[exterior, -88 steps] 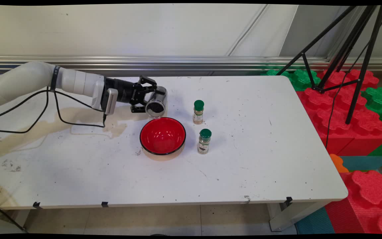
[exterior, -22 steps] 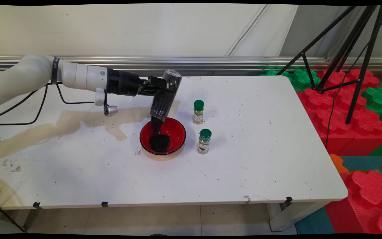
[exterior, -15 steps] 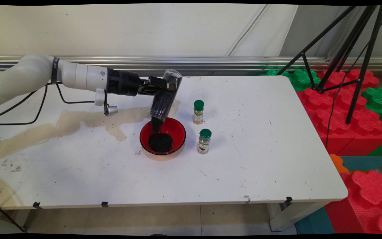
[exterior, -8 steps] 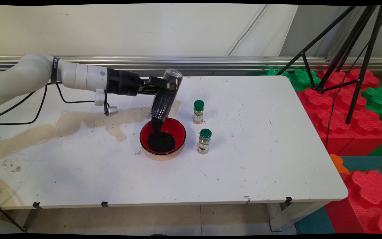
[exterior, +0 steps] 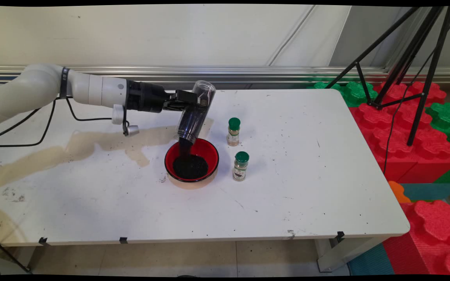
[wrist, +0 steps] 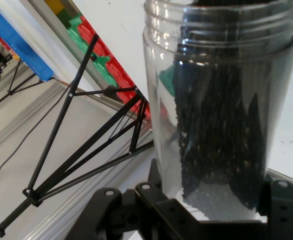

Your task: Pour the black seasoning powder in the red bowl

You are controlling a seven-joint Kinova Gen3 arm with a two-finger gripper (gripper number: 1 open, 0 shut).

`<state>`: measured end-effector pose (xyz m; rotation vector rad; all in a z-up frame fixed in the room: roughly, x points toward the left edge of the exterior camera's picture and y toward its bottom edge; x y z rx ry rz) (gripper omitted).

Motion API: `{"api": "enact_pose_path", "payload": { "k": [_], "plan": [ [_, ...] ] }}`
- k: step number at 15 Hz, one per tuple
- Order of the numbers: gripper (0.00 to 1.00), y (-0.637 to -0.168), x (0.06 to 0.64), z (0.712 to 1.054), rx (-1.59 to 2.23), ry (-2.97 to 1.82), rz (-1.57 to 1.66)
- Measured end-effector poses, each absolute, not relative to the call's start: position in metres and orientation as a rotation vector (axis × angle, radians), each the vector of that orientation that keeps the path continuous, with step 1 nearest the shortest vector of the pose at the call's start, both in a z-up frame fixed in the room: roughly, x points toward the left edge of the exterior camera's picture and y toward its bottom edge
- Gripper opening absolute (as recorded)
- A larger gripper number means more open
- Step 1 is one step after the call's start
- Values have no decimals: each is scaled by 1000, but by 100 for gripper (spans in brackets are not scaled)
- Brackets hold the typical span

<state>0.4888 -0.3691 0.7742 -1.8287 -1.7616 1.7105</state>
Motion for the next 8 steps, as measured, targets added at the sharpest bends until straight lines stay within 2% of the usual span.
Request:
{"api": "enact_pose_path", "payload": {
  "k": [8],
  "plan": [
    [0, -369, 491, 775, -1717, -1832, 1682]
  ]
}}
